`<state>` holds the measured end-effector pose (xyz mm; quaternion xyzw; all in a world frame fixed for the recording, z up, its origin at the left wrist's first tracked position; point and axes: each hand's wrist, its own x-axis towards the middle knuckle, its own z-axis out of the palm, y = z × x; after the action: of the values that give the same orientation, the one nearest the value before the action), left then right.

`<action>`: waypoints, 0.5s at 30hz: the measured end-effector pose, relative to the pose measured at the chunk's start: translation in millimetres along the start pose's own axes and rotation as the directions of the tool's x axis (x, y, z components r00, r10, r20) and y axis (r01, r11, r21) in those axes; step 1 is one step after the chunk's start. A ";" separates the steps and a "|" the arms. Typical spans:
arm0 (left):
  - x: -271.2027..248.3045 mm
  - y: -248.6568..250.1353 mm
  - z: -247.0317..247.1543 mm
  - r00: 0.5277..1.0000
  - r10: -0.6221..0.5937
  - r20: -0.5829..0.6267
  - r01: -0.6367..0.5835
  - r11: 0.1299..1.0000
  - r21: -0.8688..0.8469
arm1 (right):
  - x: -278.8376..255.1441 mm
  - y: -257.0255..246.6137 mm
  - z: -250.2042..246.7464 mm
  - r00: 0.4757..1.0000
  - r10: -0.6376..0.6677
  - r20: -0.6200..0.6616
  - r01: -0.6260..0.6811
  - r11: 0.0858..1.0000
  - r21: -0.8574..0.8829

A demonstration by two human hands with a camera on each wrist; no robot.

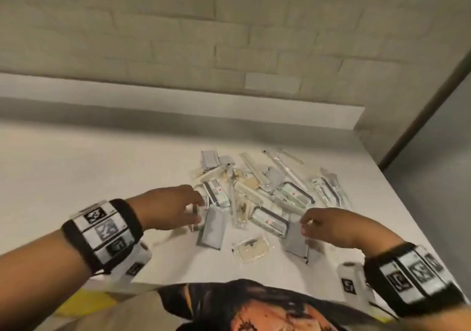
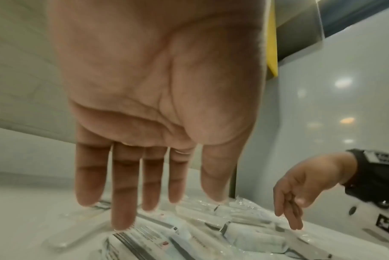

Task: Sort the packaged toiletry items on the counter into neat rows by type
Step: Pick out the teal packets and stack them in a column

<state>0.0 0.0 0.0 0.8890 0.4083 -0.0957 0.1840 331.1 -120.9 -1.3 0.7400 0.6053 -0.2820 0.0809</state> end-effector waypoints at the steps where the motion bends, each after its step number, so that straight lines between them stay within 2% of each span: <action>1: 8.0 2.8 0.0 1.000 -0.027 -0.008 0.027 0.999 0.021 | 4.7 -4.9 -2.0 1.000 -0.005 0.008 0.005 1.000 -0.015; 5: 40.1 9.0 2.7 0.997 -0.040 -0.071 0.049 0.990 0.130 | 18.0 -22.0 -7.1 1.000 -0.004 0.003 0.004 0.996 -0.084; 10: 68.3 14.8 3.5 0.998 0.054 -0.017 -0.043 0.918 0.394 | 38.1 -49.7 8.9 0.994 -0.077 -0.081 0.059 0.978 -0.200; 15: 83.0 19.1 3.7 0.999 0.019 -0.036 -0.002 0.903 0.429 | 51.7 -62.2 27.9 0.980 -0.126 -0.156 0.073 0.949 -0.308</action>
<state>68.2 44.4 -25.2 0.9115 0.3761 -0.1647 -0.0237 269.2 -74.0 -37.2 0.7091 0.6826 -0.1247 0.1251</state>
